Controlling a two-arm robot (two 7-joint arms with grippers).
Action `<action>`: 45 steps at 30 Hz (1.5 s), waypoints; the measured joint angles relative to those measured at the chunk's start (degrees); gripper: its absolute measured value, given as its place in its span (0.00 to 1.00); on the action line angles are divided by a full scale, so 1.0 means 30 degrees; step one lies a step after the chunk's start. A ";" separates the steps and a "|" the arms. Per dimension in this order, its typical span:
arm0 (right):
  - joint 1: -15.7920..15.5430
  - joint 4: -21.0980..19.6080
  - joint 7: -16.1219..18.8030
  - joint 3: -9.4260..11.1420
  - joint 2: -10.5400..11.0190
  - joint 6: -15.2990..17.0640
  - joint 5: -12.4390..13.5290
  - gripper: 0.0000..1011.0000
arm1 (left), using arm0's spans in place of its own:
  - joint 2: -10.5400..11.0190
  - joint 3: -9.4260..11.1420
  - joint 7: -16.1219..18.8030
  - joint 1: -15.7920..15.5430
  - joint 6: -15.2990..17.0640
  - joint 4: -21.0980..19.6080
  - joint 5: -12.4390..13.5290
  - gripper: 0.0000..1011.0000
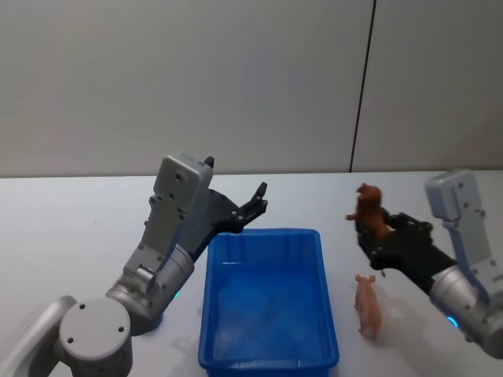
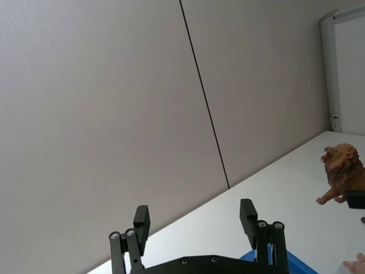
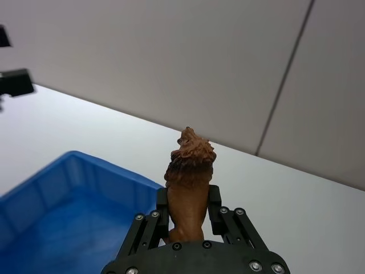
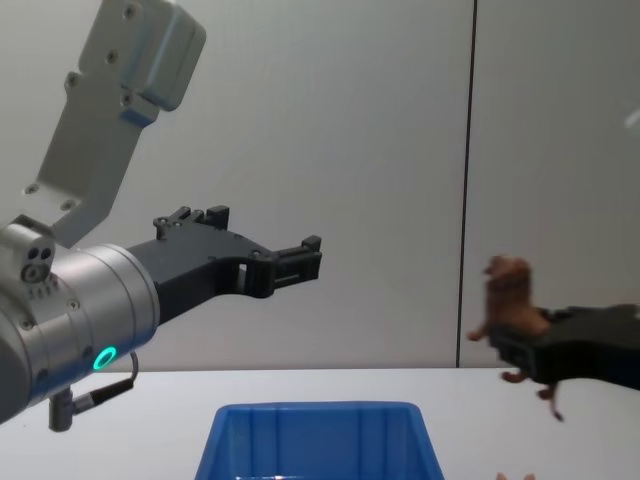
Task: Pick up the two dolls from the table and place them into the box.
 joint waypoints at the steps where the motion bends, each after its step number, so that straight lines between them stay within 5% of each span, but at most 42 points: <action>1: 0.0059 0.0000 0.0173 -0.0033 -0.0041 0.0044 0.0049 0.38 | -0.0001 0.0001 0.0000 0.0000 0.0000 0.0000 -0.0001 0.99; 15: 0.1379 0.1236 0.3027 -0.1079 -0.1511 0.2080 0.0683 0.38 | -0.0002 0.0000 0.0000 0.0001 0.0000 0.0000 -0.0001 0.99; 28: 0.2335 0.2528 0.4253 -0.1771 -0.2557 0.3244 0.0900 0.77 | -0.0001 0.0001 0.0000 0.0000 0.0000 0.0000 0.0000 0.99; 36: 0.2422 0.2385 0.4188 -0.1633 -0.2481 0.3177 0.1132 0.98 | -0.0002 0.0001 0.0000 0.0000 0.0000 0.0000 0.0000 0.99; 45: 0.2046 0.1041 0.3218 -0.0680 -0.1580 0.2519 0.2141 0.99 | -0.0001 0.0001 0.0000 0.0000 0.0000 -0.0001 -0.0001 0.99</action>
